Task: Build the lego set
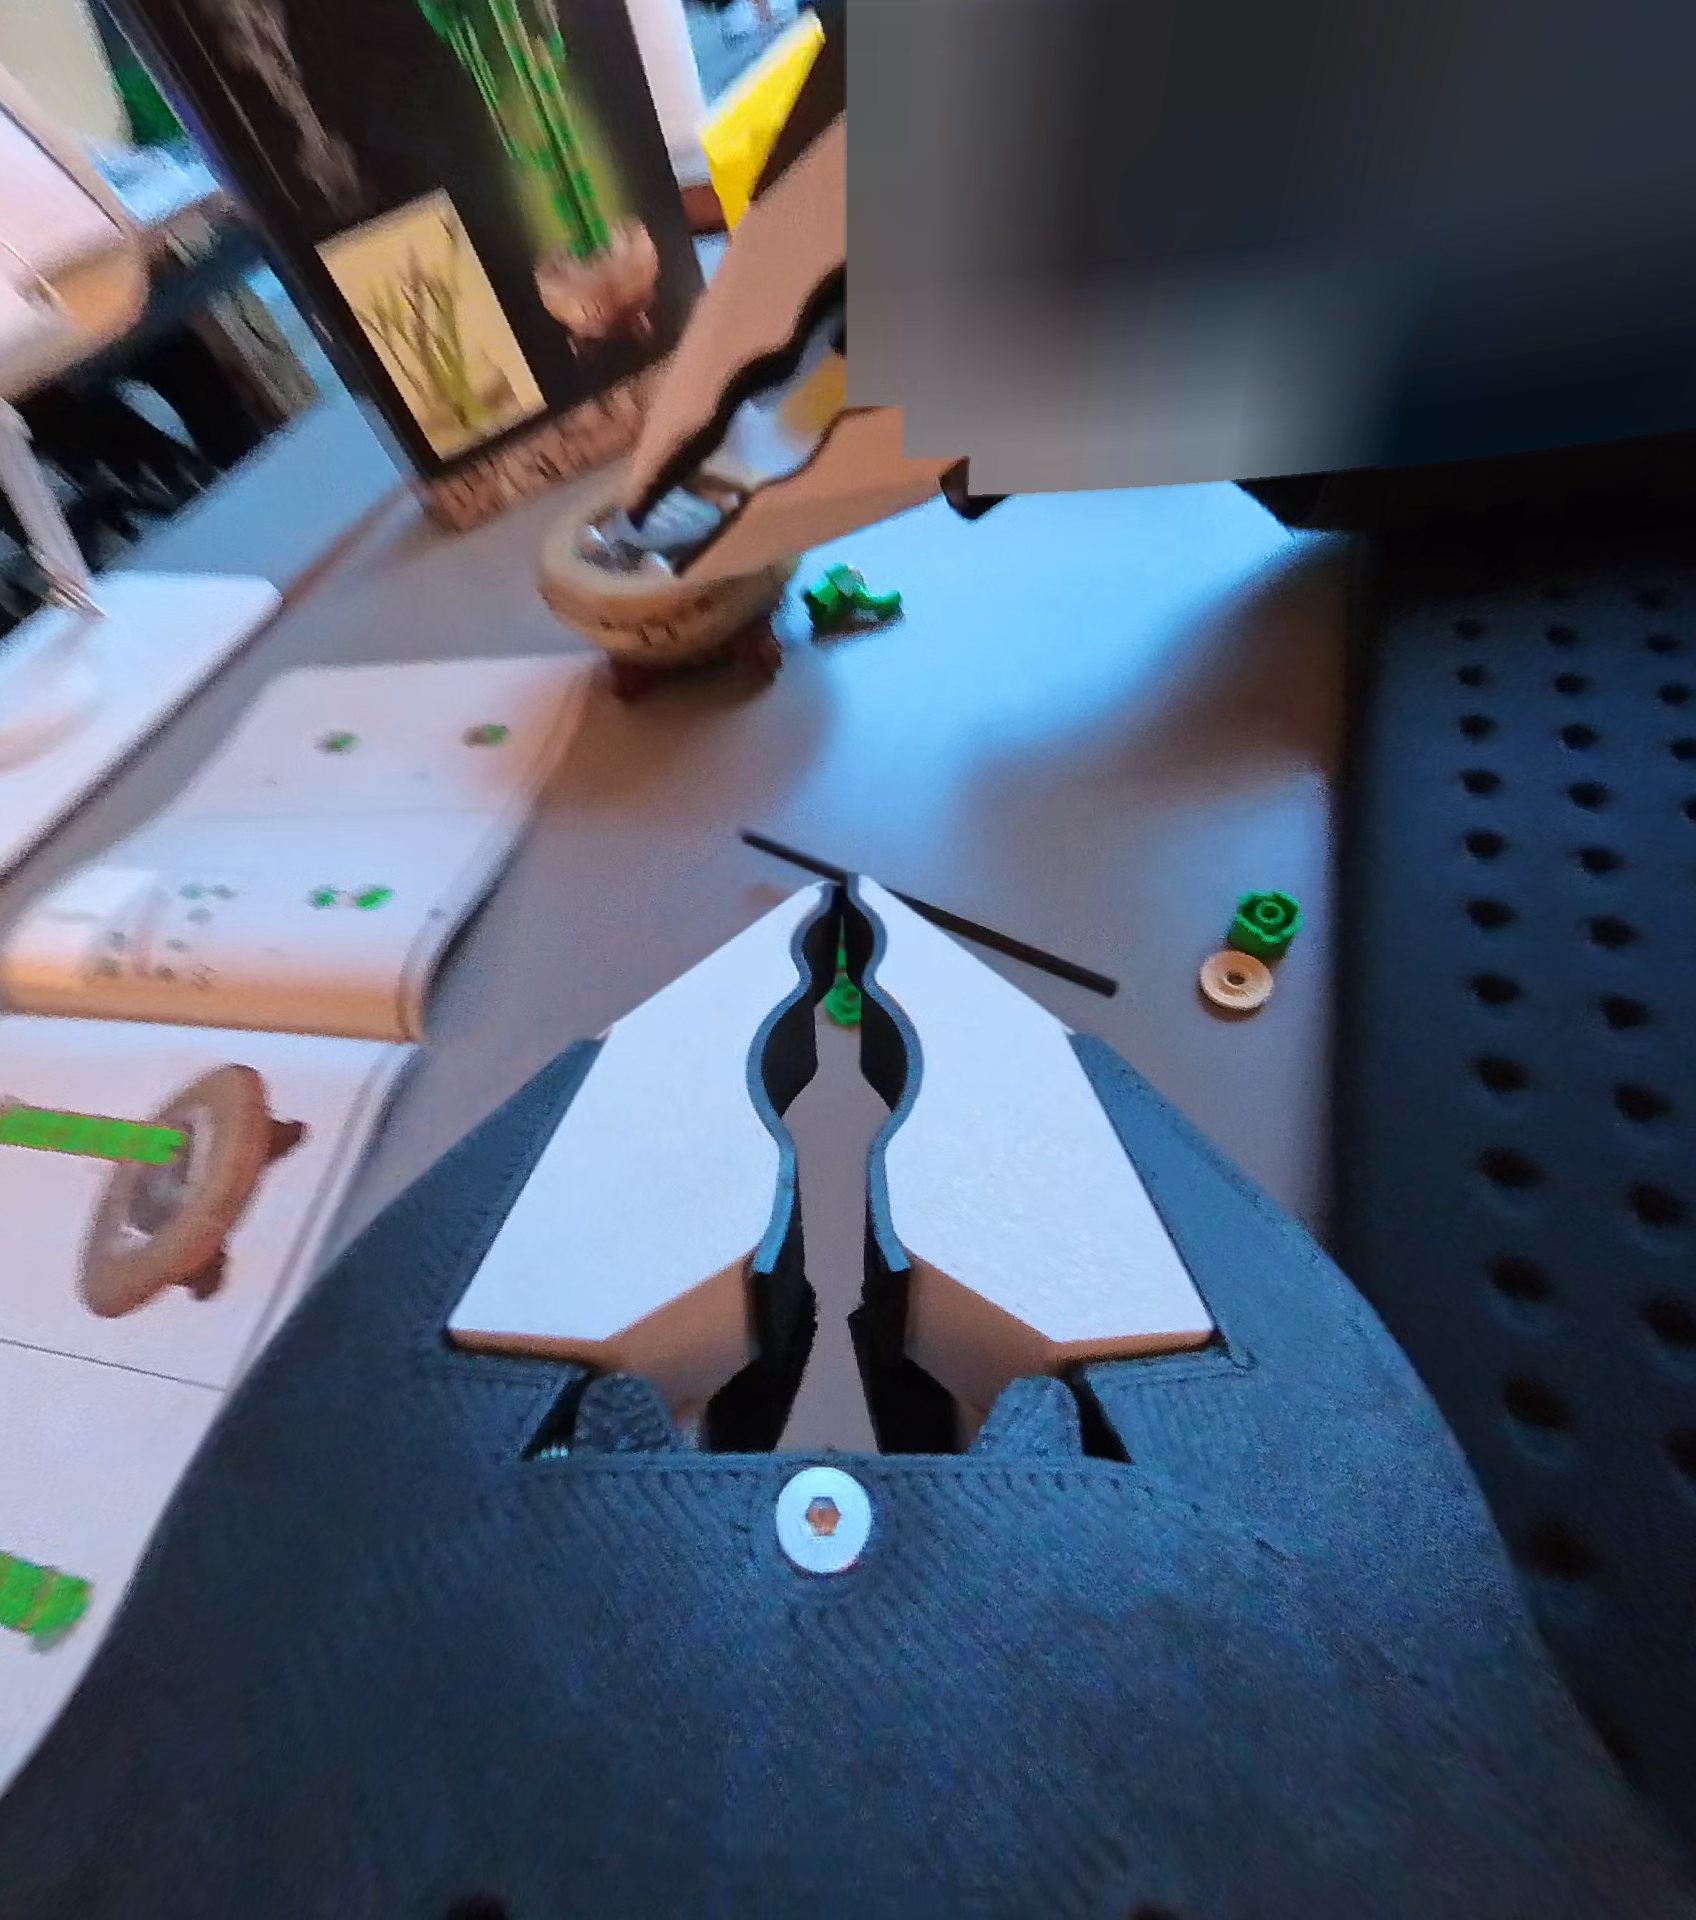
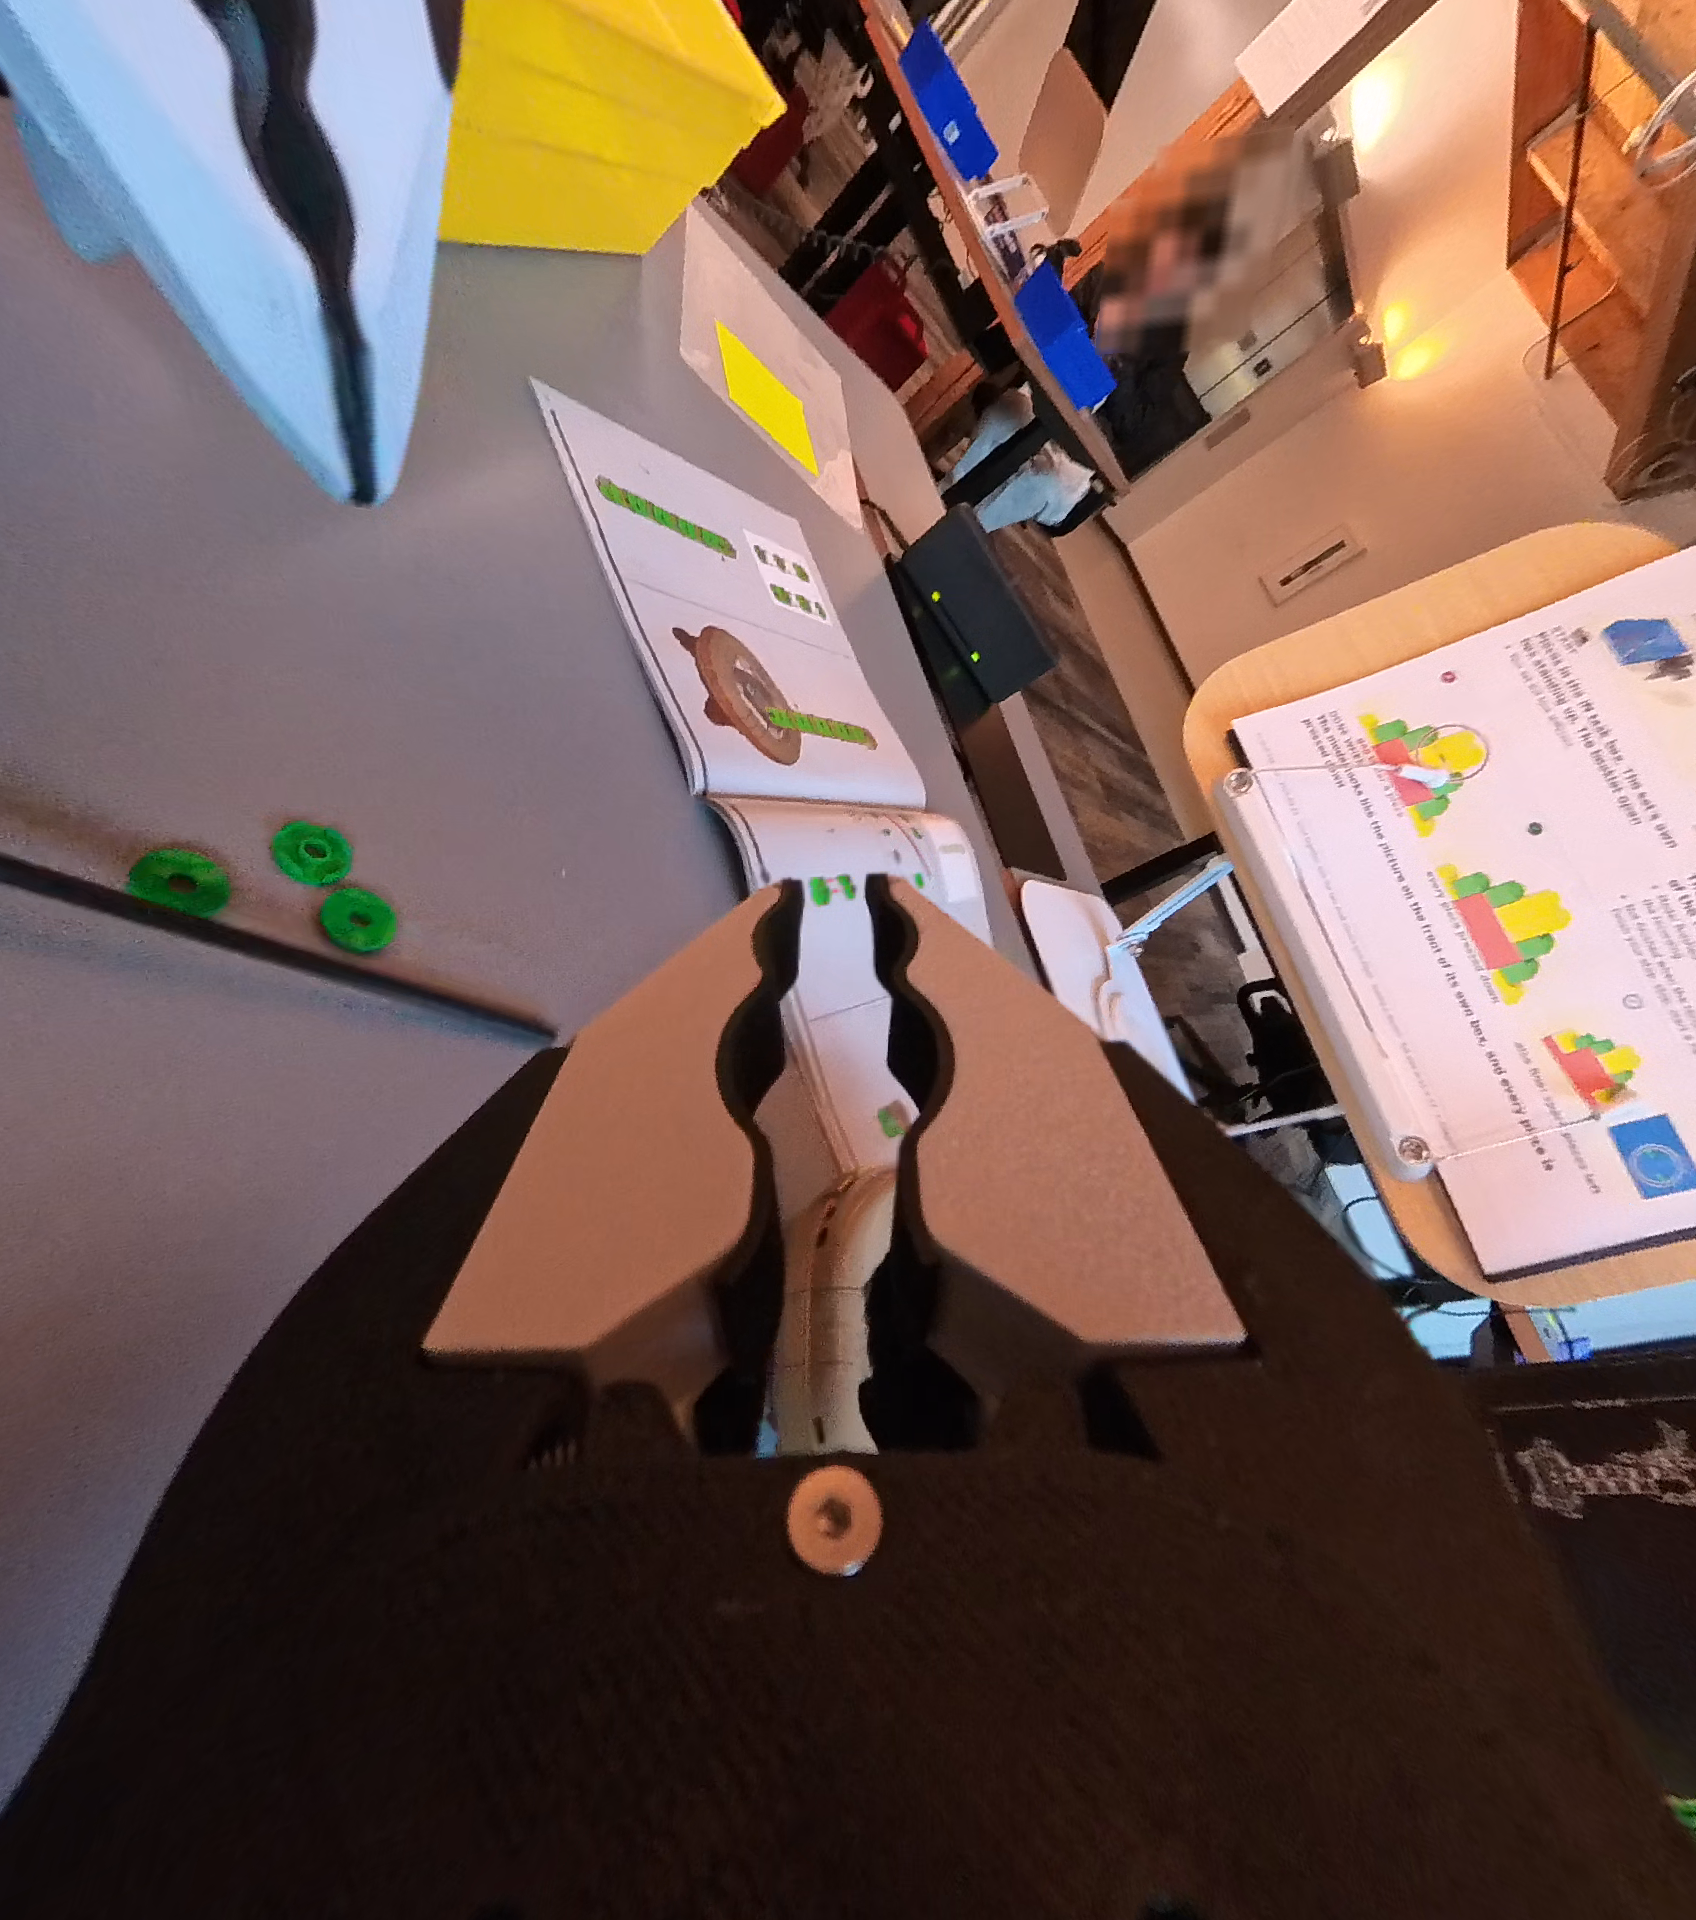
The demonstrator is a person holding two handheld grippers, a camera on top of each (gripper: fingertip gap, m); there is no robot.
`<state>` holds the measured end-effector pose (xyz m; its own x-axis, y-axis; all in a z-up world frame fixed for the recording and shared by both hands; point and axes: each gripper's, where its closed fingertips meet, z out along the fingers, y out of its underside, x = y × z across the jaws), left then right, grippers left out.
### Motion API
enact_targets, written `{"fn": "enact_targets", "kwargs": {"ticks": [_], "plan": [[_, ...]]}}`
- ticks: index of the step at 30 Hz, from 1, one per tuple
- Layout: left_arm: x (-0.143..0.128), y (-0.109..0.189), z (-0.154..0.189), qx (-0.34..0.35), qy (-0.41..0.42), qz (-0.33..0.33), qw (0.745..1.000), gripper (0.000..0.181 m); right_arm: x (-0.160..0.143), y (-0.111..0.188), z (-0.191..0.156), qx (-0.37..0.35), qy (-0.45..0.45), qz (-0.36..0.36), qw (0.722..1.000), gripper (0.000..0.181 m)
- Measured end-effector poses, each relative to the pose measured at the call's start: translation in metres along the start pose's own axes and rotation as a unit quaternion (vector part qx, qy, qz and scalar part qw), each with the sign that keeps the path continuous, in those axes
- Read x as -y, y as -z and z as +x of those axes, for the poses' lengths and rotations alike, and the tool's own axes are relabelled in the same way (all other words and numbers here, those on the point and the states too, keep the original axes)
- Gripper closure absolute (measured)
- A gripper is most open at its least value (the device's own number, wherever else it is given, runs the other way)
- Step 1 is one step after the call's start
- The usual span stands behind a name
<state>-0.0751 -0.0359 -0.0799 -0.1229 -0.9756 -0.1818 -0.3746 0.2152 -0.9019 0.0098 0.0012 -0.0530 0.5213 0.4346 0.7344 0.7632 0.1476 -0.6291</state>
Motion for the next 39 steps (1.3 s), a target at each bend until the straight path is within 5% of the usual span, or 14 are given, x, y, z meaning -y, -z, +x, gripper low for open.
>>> {"fn": "enact_targets", "kwargs": {"ticks": [9, 14, 22, 33, 36, 39], "plan": [[-0.031, -0.038, 0.037, -0.107, 0.102, -0.093, 0.985, 0.151, -0.025, -0.006, -0.020, 0.073, -0.038, -0.059, 0.995, 0.169], [-0.052, -0.062, 0.044, -0.084, 0.090, -0.162, 0.979, 0.143, -0.035, -0.008, -0.043, 0.137, -0.055, -0.088, 0.985, 0.168], [-0.053, -0.073, 0.023, -0.009, 0.090, -0.185, 0.979, 0.155, -0.048, -0.005, -0.068, 0.213, -0.090, -0.121, 0.965, 0.167], [-0.055, -0.081, 0.006, 0.051, 0.130, -0.223, 0.965, 0.178, -0.051, -0.005, -0.062, 0.202, -0.095, -0.132, 0.966, 0.167], [-0.053, -0.079, 0.007, 0.034, 0.159, -0.206, 0.965, 0.179, -0.054, -0.004, -0.054, 0.186, -0.094, -0.134, 0.969, 0.167], [-0.030, -0.072, 0.003, 0.005, 0.228, -0.120, 0.966, 0.179, -0.045, -0.003, -0.029, 0.130, -0.107, -0.106, 0.980, 0.167]]}}
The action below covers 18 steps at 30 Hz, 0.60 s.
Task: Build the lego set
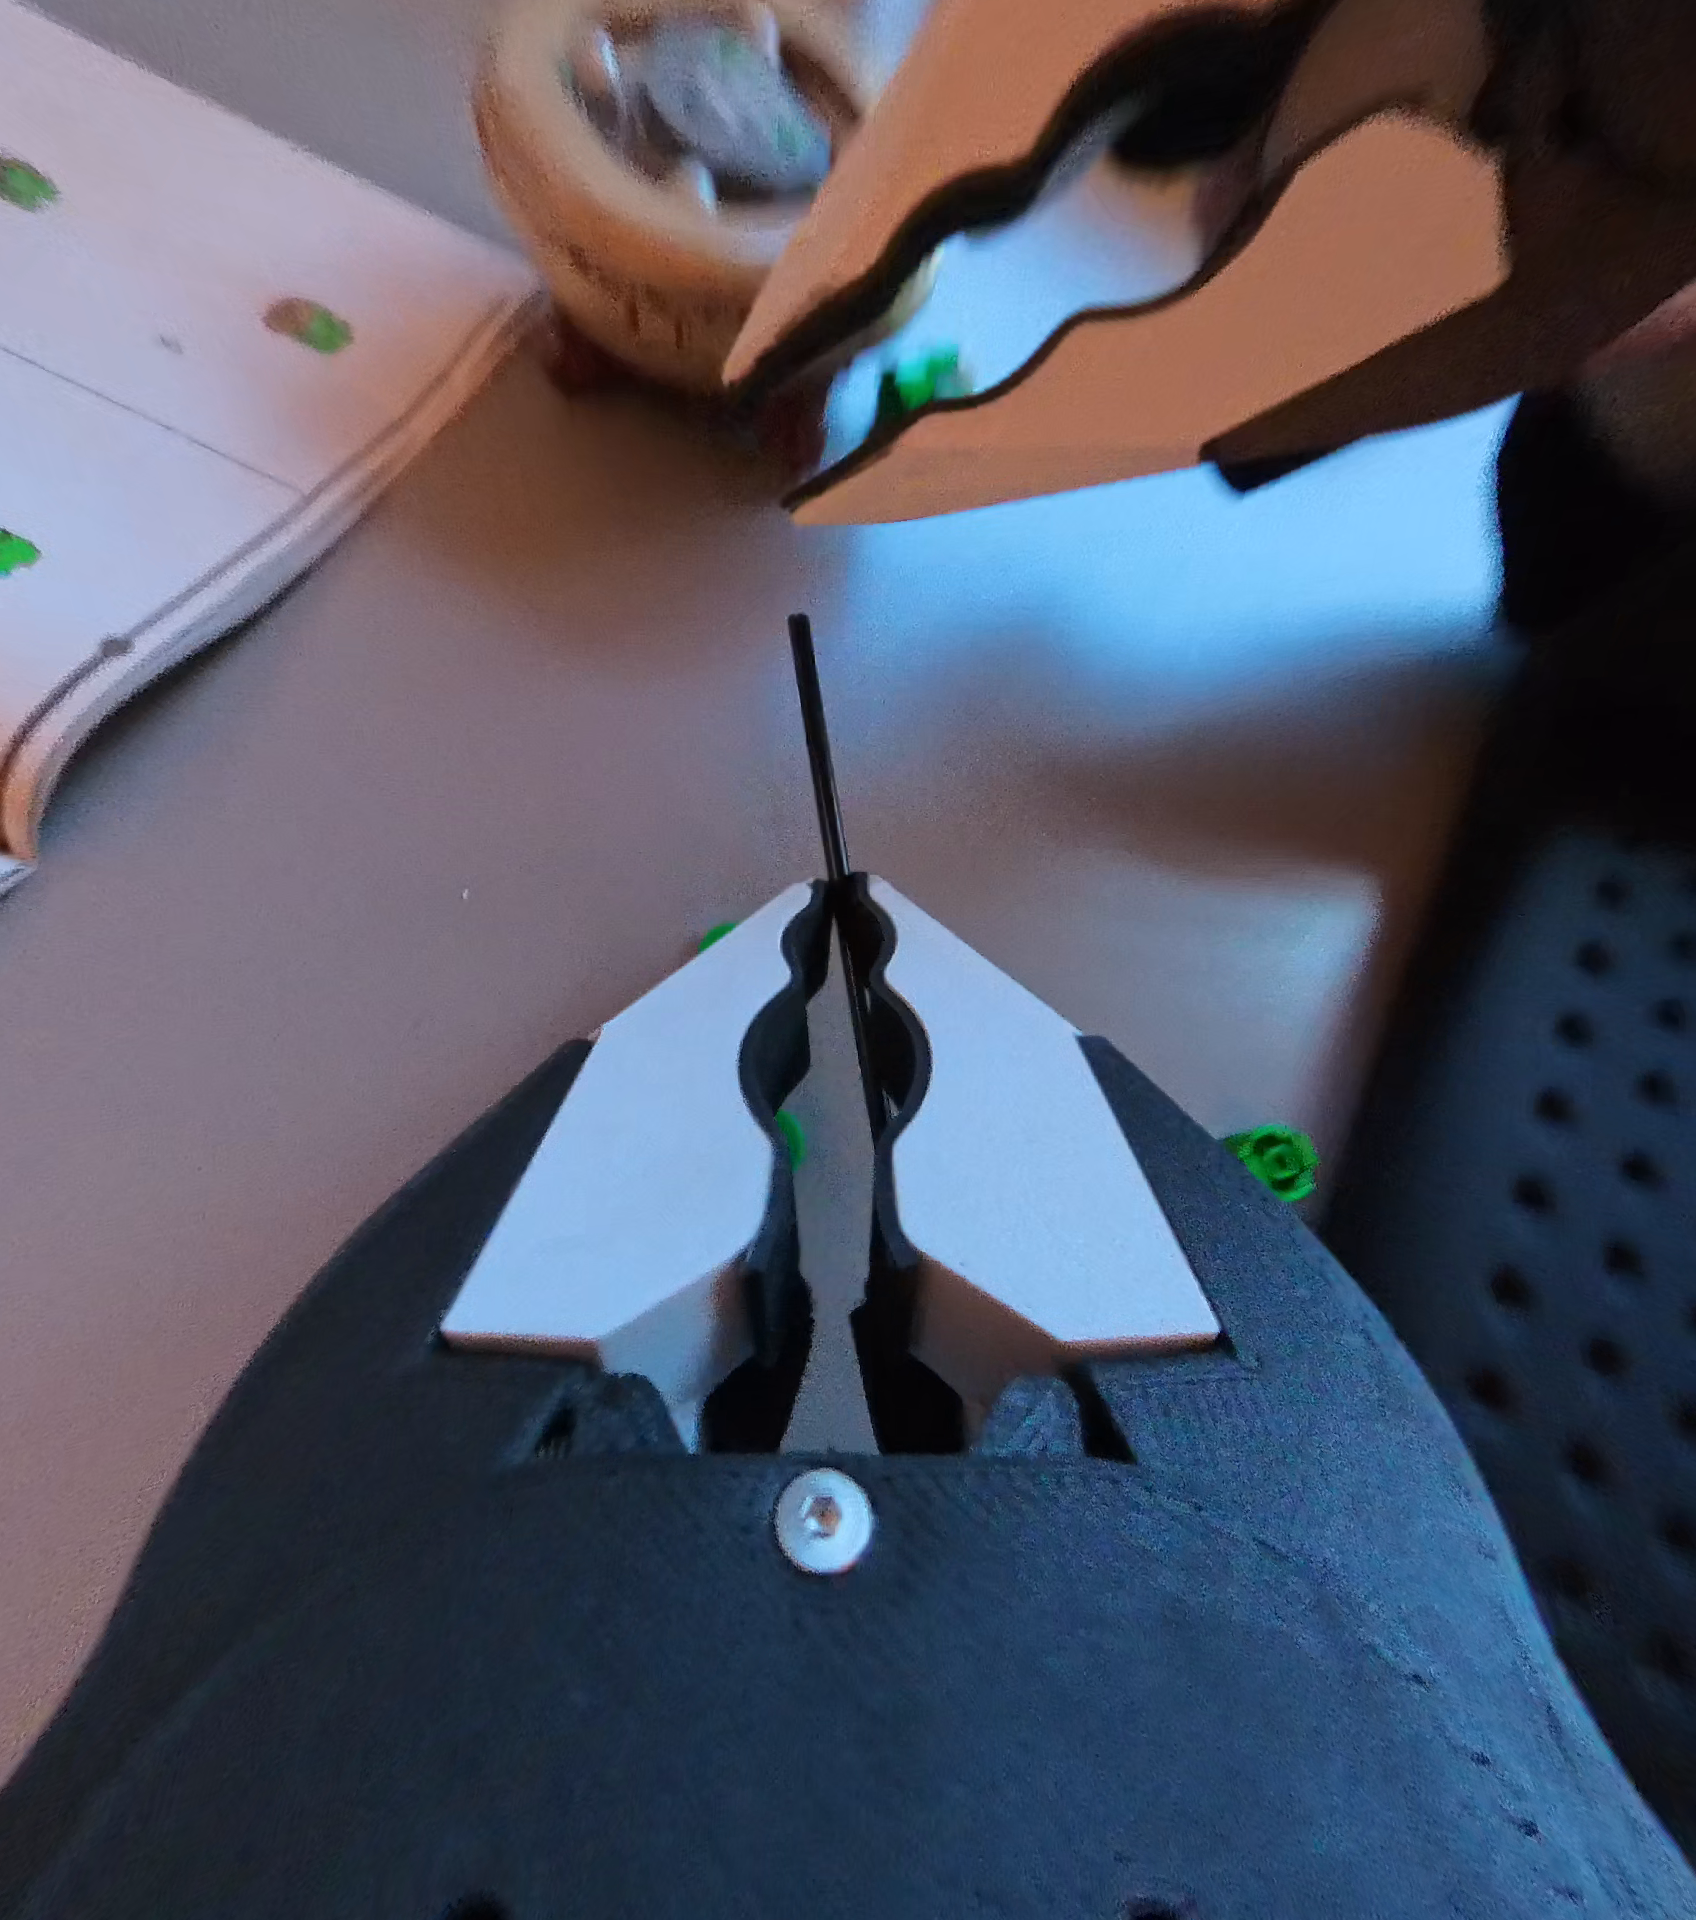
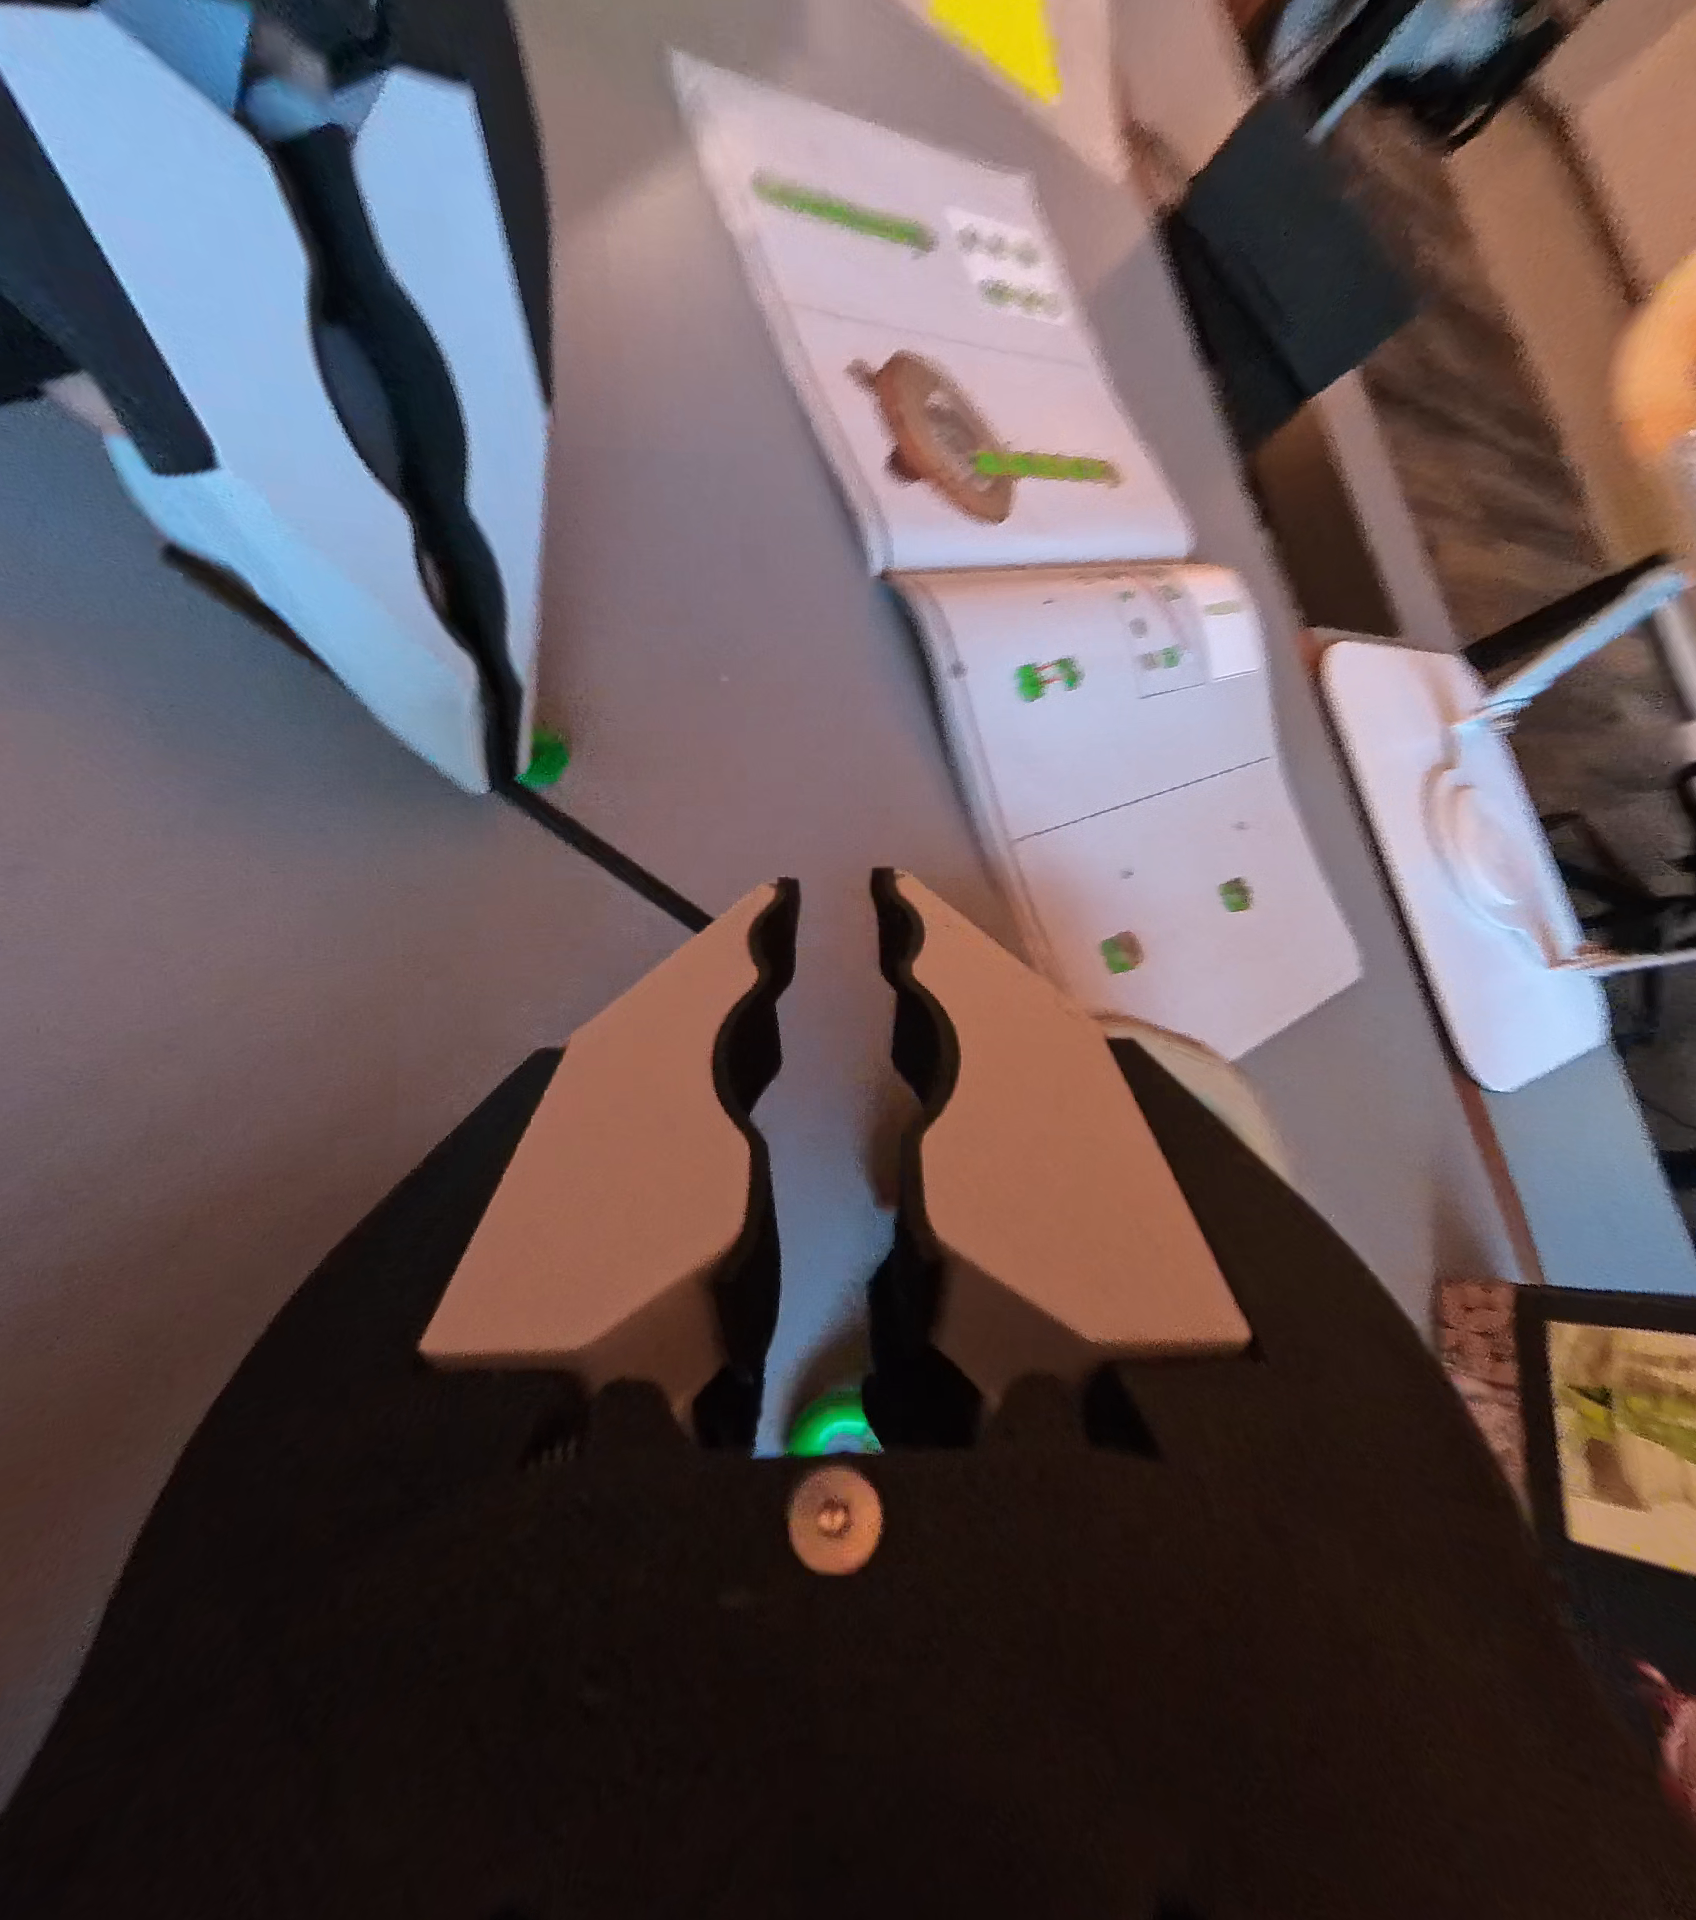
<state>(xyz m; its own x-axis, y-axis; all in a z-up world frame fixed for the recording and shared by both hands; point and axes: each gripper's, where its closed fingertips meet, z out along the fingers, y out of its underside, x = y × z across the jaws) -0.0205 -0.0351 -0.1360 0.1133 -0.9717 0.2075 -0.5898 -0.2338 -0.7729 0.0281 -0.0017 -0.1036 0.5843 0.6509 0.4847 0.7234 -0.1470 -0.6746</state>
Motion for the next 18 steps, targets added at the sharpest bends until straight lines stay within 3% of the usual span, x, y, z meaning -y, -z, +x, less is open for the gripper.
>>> {"fn": "enact_targets", "kwargs": {"ticks": [3, 6, 9, 14, 16, 18], "plan": [[0.031, 0.022, 0.001, -0.035, 0.034, 0.103, 0.993, 0.179, 0.024, 0.018, 0.025, -0.046, -0.060, 0.079, 0.994, 0.163], [0.050, 0.041, -0.001, -0.036, 0.037, 0.172, 0.984, 0.179, 0.042, 0.036, 0.045, -0.042, -0.195, 0.166, 0.966, 0.148], [0.070, 0.060, 0.009, -0.044, 0.005, 0.243, 0.969, 0.180, 0.065, 0.053, 0.046, 0.047, -0.321, 0.269, 0.907, 0.146], [0.078, 0.069, 0.023, -0.018, -0.067, 0.270, 0.960, 0.180, 0.089, 0.063, 0.035, 0.214, -0.458, 0.366, 0.781, 0.165], [0.080, 0.071, 0.024, -0.010, -0.079, 0.274, 0.958, 0.180, 0.091, 0.061, 0.030, 0.253, -0.483, 0.373, 0.751, 0.169], [0.080, 0.072, 0.025, -0.011, -0.078, 0.276, 0.958, 0.180, 0.094, 0.060, 0.024, 0.275, -0.482, 0.372, 0.744, 0.169]]}}
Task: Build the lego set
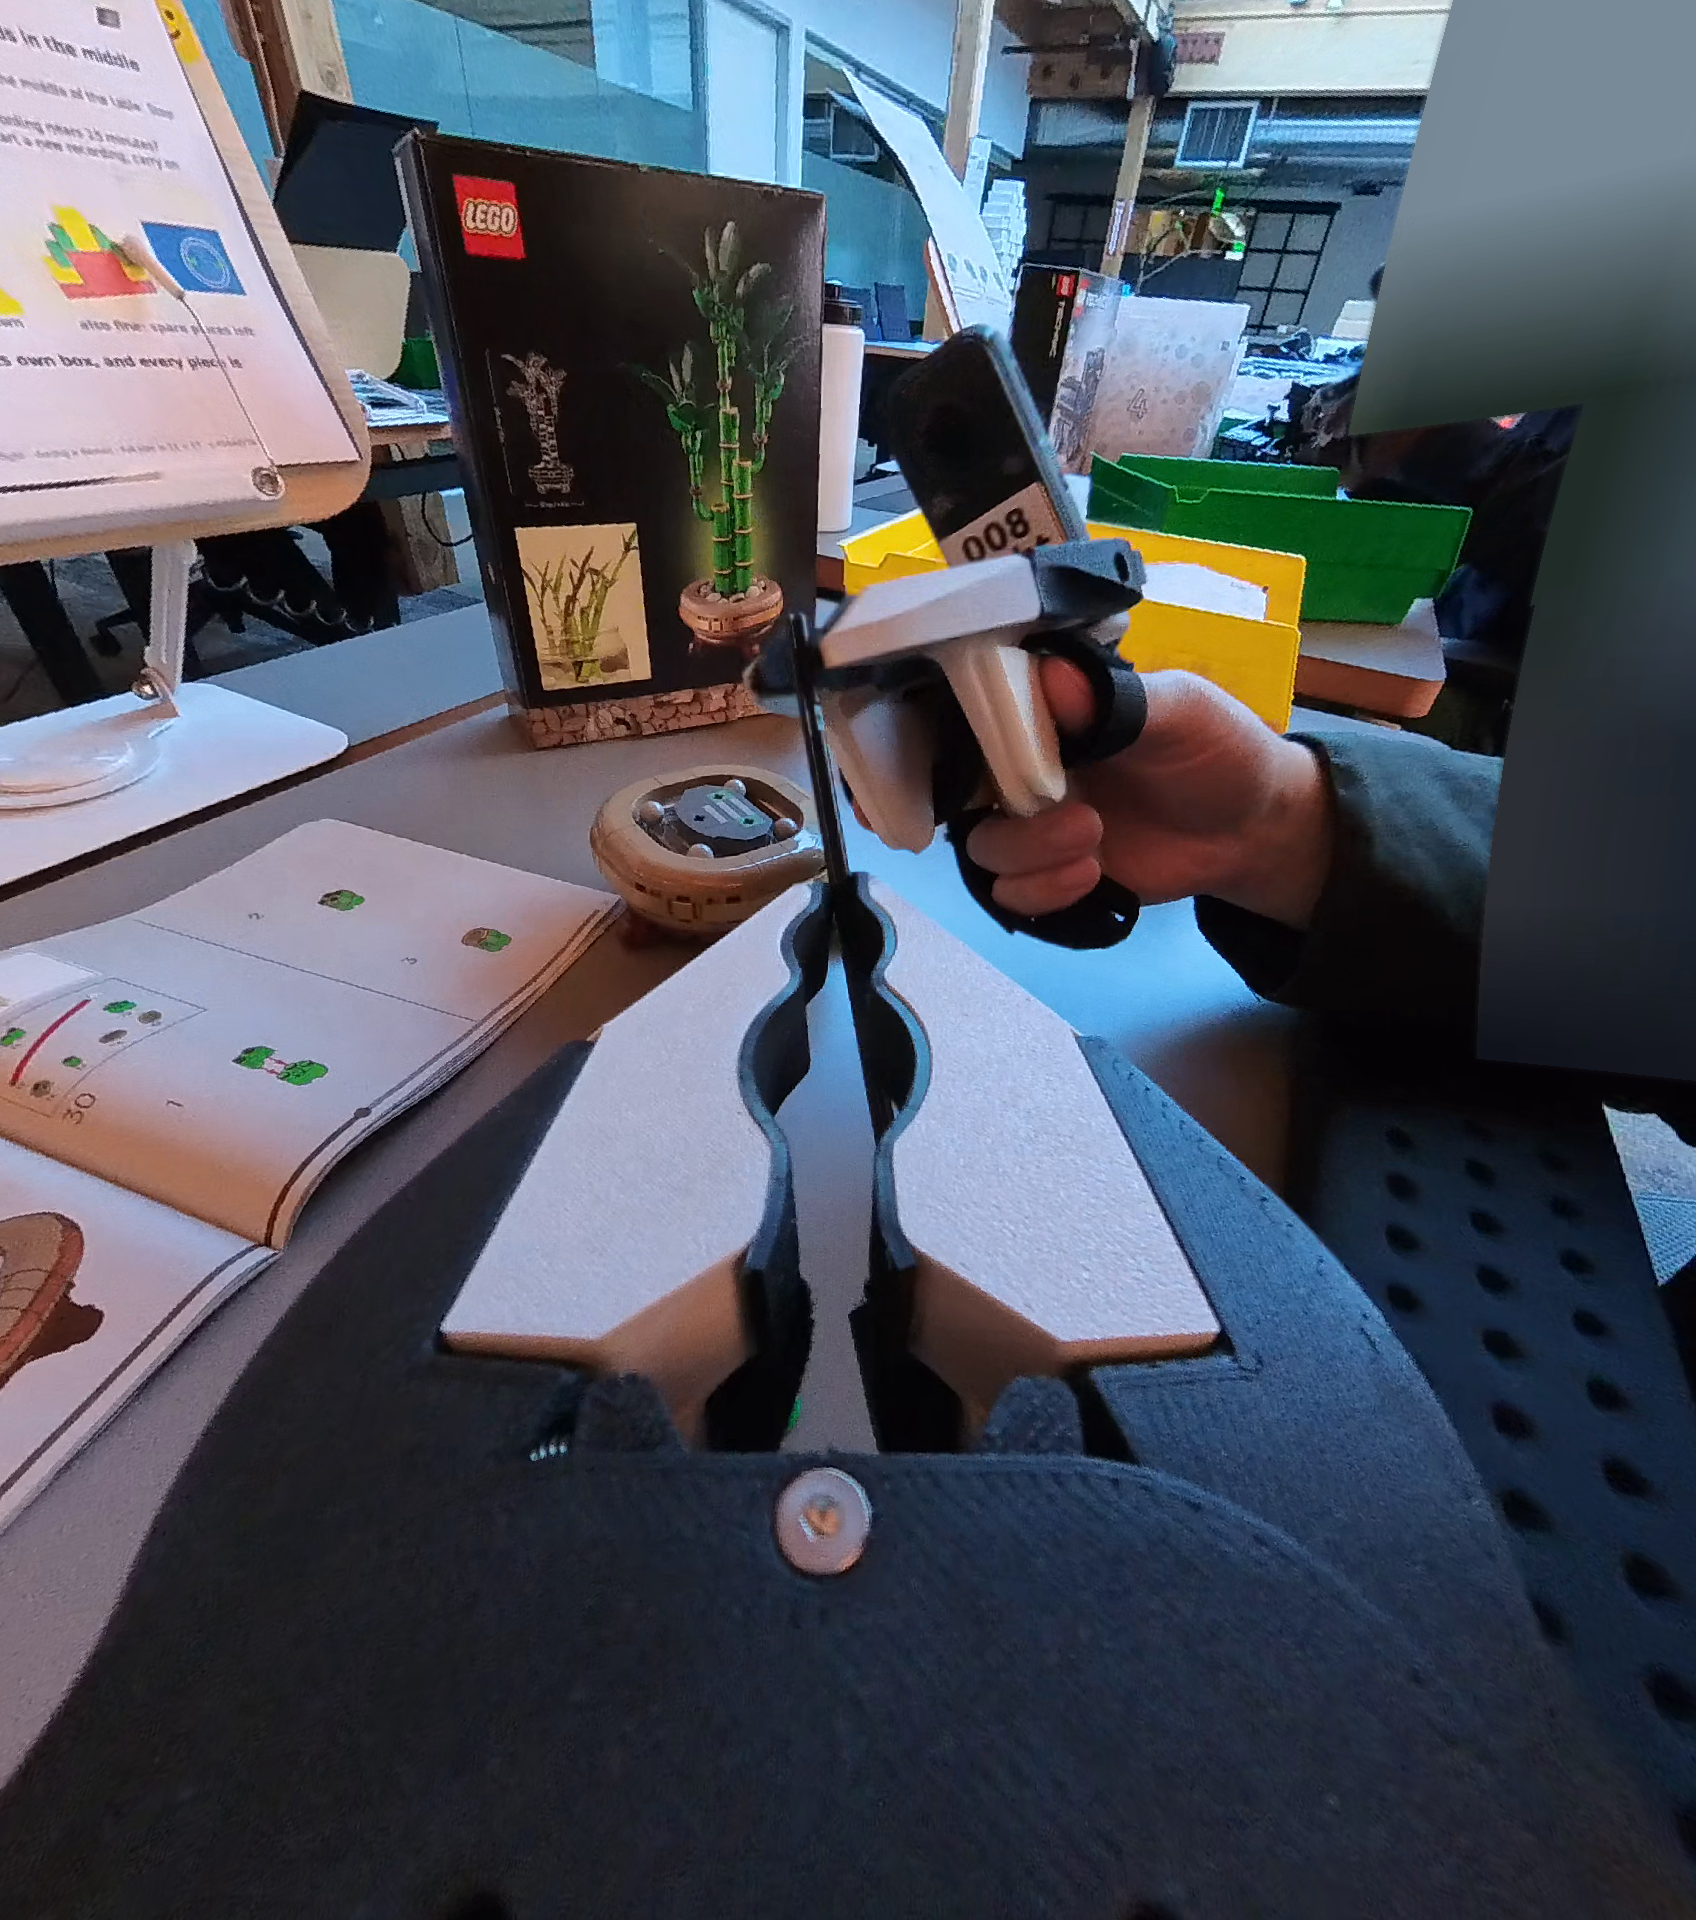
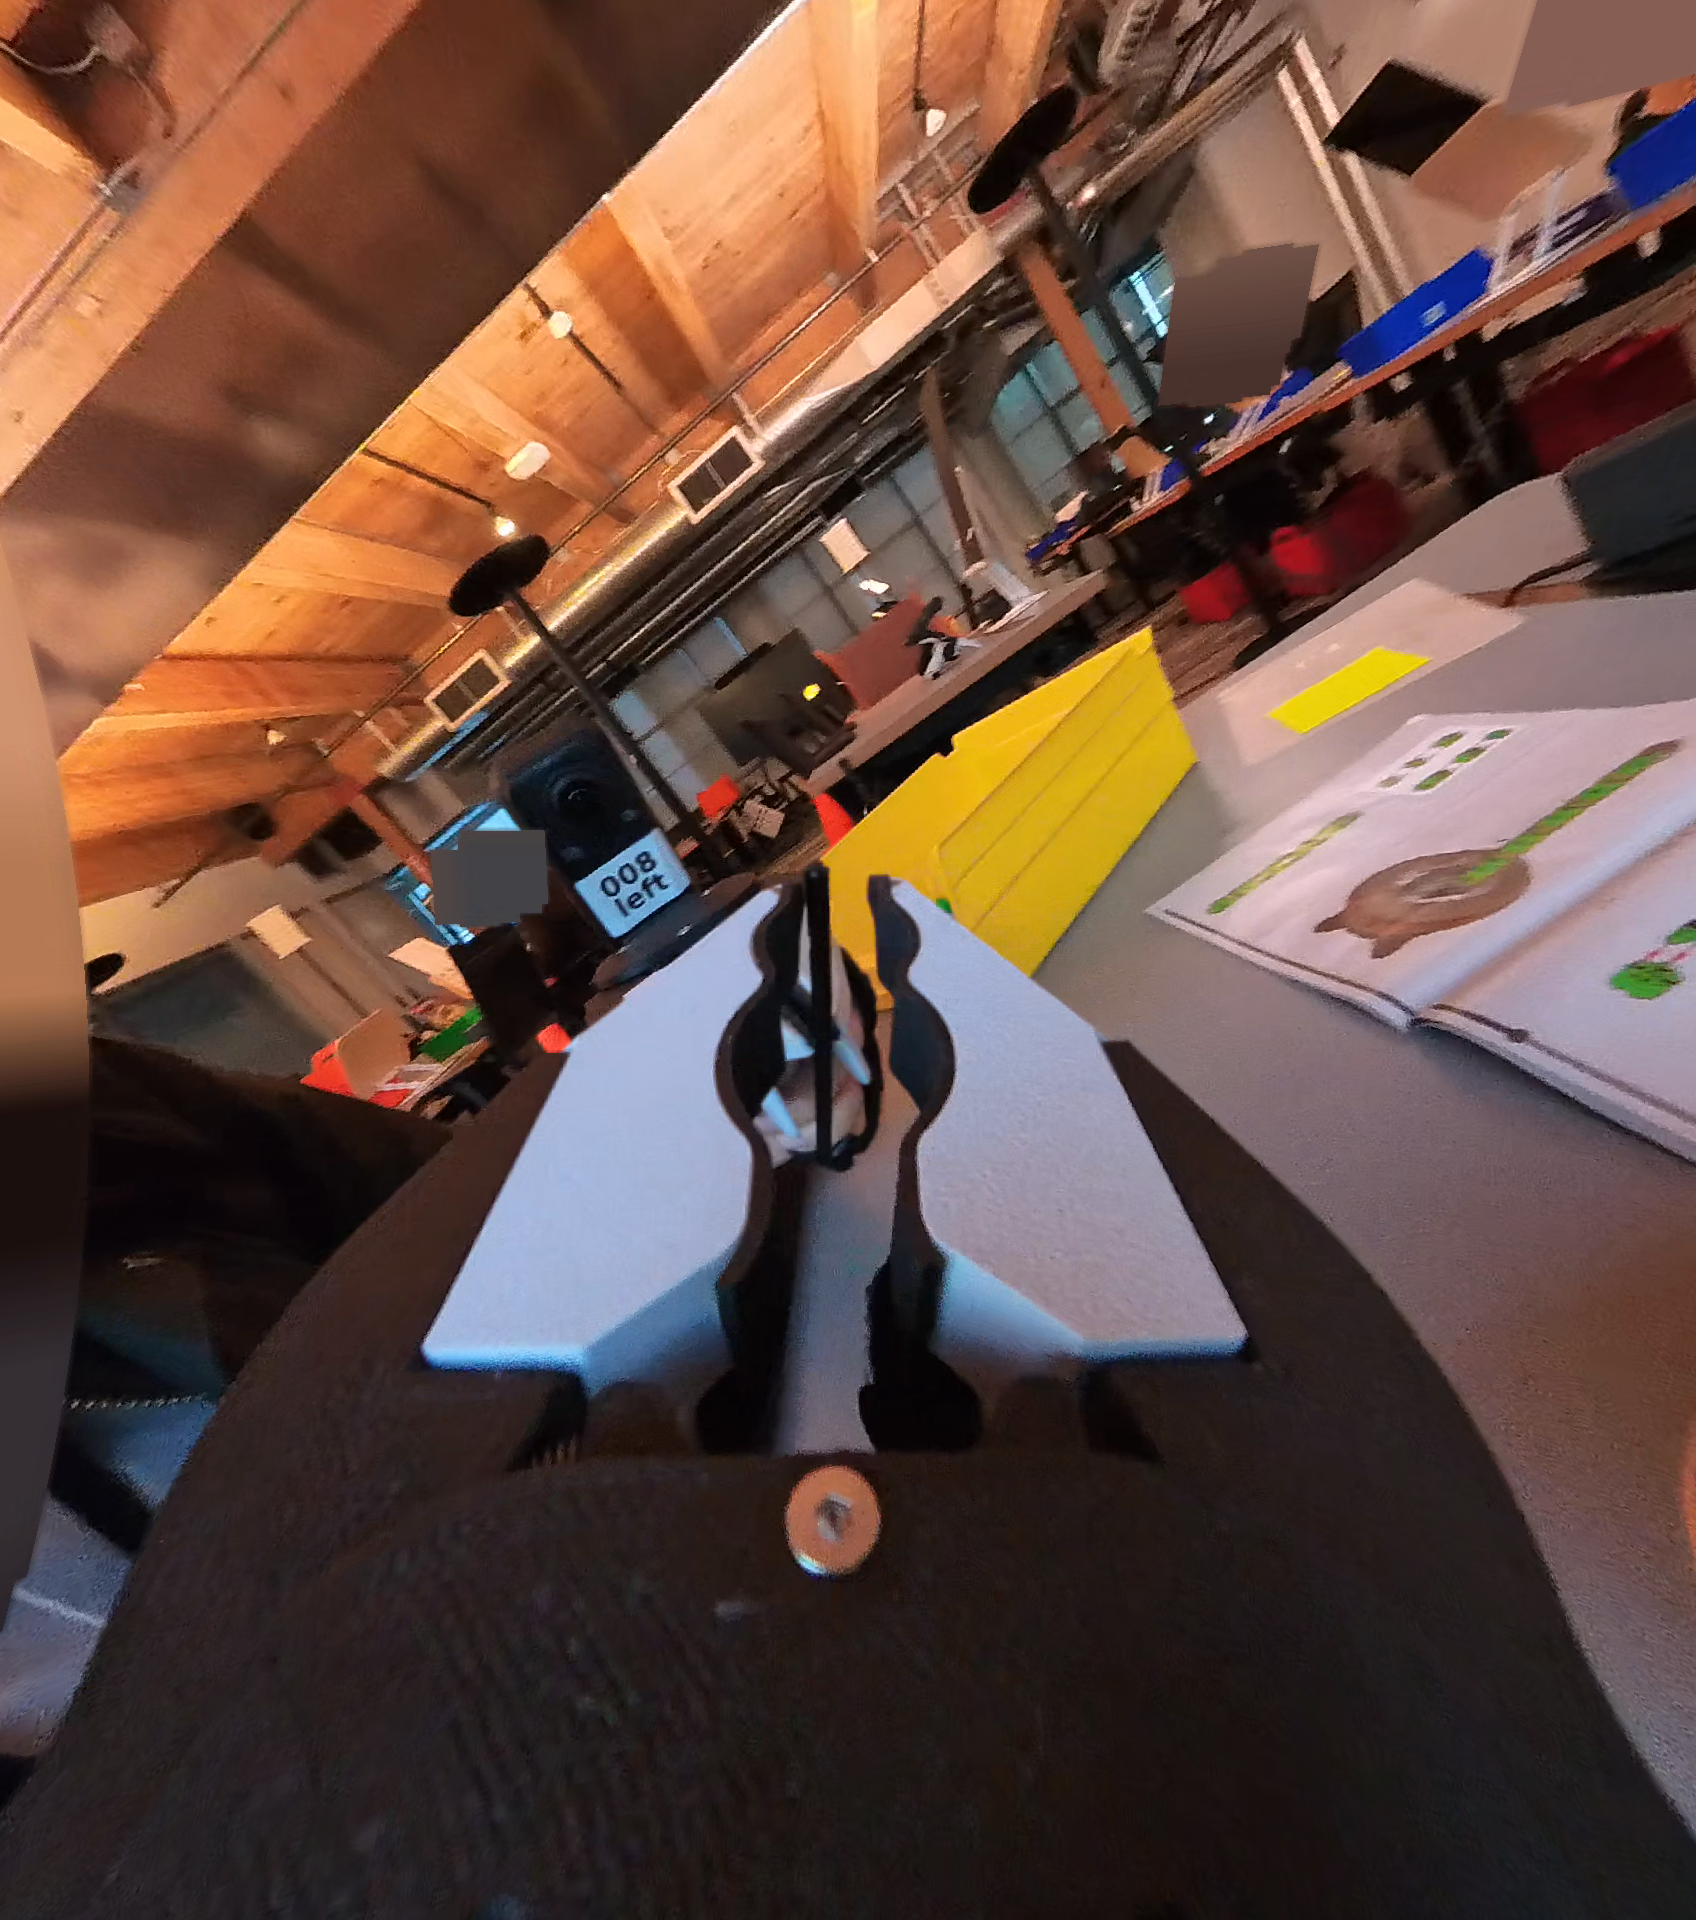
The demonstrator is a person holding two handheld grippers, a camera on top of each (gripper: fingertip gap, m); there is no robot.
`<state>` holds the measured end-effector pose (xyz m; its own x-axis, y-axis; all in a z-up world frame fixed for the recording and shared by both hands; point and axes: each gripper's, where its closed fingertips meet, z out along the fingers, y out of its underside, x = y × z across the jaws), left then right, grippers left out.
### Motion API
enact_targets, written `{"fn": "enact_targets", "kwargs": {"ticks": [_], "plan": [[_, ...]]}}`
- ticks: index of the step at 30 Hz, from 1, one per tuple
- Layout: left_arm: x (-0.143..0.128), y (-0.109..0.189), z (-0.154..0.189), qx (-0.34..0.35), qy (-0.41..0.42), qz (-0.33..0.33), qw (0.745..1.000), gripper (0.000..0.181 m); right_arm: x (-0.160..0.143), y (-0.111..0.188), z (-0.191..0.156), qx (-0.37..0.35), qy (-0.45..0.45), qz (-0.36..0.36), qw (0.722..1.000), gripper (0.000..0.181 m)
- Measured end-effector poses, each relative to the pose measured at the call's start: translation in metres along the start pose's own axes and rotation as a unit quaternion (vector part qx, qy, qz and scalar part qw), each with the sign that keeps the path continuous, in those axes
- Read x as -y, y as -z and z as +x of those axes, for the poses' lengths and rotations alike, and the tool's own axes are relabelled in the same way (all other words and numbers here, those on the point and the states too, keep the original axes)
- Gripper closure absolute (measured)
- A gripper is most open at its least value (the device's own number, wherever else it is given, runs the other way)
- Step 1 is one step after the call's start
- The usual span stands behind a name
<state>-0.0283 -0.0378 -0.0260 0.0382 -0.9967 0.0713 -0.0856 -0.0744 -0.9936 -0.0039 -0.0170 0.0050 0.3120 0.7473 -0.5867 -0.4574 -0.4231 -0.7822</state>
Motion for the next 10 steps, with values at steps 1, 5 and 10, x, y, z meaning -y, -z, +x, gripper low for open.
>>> {"fn": "enact_targets", "kwargs": {"ticks": [1, 5, 10], "plan": [[0.000, 0.000, 0.000, -0.002, 0.002, 0.001, 1.000, 0.180, -0.003, -0.002, -0.003, 0.007, 0.003, -0.007, 1.000, 0.170], [-0.002, -0.001, 0.005, -0.017, 0.004, -0.005, 1.000, 0.179, -0.009, -0.007, -0.011, 0.021, 0.030, -0.022, 0.999, 0.179], [0.000, -0.002, 0.014, -0.060, 0.050, 0.008, 0.997, 0.145, -0.003, -0.001, -0.018, 0.064, -0.006, -0.009, 0.998, 0.179]]}}
